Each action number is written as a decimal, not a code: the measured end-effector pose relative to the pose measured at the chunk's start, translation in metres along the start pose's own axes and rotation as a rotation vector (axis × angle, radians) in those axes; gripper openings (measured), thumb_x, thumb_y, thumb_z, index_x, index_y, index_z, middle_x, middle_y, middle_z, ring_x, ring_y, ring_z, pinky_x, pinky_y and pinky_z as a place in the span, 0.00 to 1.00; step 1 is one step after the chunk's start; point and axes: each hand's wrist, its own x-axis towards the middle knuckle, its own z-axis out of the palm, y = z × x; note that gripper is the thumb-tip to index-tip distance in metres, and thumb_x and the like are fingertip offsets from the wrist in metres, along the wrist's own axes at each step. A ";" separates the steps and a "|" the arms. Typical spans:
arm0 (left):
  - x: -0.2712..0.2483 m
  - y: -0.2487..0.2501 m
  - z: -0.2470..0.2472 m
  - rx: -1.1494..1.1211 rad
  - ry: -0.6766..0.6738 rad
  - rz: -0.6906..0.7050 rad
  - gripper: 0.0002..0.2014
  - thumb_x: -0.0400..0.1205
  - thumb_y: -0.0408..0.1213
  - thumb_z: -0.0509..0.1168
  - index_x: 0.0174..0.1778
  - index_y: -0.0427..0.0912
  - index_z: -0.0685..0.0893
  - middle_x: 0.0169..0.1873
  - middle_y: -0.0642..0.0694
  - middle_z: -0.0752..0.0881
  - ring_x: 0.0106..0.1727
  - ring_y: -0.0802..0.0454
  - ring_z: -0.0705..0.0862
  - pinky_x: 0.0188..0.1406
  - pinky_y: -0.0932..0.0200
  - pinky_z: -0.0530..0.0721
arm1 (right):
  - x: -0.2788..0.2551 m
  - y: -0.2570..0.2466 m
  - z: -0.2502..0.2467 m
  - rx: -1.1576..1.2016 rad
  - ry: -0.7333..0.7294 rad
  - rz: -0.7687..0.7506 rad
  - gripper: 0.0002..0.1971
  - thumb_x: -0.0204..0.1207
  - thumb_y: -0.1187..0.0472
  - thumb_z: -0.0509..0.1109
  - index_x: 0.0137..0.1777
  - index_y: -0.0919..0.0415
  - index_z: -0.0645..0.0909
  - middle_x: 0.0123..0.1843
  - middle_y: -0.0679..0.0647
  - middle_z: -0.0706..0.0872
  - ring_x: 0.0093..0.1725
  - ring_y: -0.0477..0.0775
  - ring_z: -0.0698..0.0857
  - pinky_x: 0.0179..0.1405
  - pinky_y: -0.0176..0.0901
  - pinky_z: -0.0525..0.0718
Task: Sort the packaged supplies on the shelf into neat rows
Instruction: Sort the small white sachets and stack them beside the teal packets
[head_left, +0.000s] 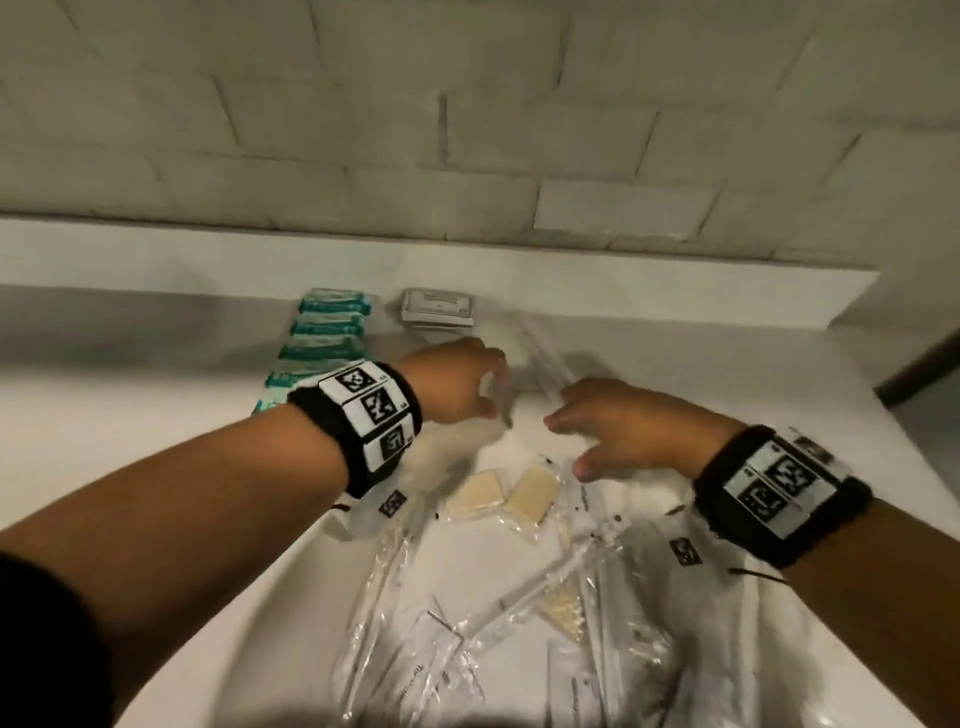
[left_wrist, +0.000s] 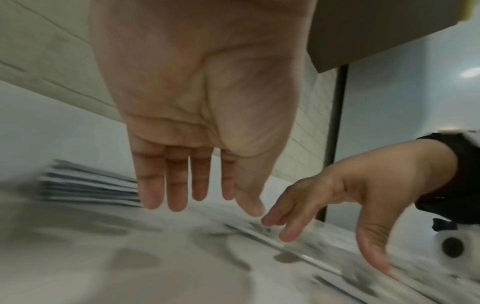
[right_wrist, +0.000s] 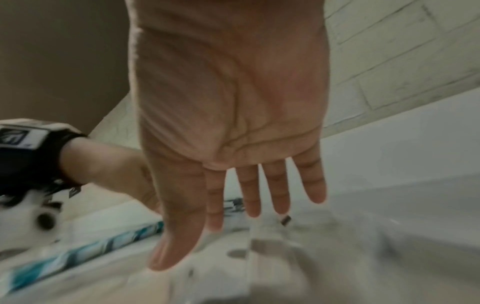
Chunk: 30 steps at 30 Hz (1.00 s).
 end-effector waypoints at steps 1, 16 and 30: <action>0.001 0.012 0.007 0.026 -0.034 0.040 0.25 0.79 0.49 0.68 0.72 0.51 0.74 0.69 0.45 0.76 0.67 0.45 0.77 0.67 0.50 0.76 | -0.013 0.003 0.014 0.004 -0.019 -0.013 0.35 0.71 0.46 0.76 0.78 0.40 0.68 0.84 0.46 0.59 0.81 0.50 0.60 0.80 0.48 0.62; -0.075 0.067 0.015 0.172 -0.137 -0.038 0.09 0.78 0.48 0.68 0.47 0.49 0.80 0.48 0.50 0.83 0.48 0.50 0.79 0.40 0.59 0.73 | -0.044 0.007 0.066 -0.226 0.263 -0.129 0.28 0.74 0.57 0.74 0.74 0.44 0.73 0.70 0.45 0.80 0.65 0.53 0.77 0.59 0.42 0.73; -0.193 0.084 0.086 0.200 -0.117 -0.426 0.26 0.71 0.54 0.74 0.59 0.44 0.77 0.48 0.49 0.83 0.53 0.47 0.83 0.41 0.57 0.76 | -0.076 -0.027 0.045 0.108 0.366 -0.043 0.06 0.79 0.68 0.60 0.48 0.55 0.71 0.39 0.49 0.74 0.40 0.55 0.76 0.29 0.40 0.68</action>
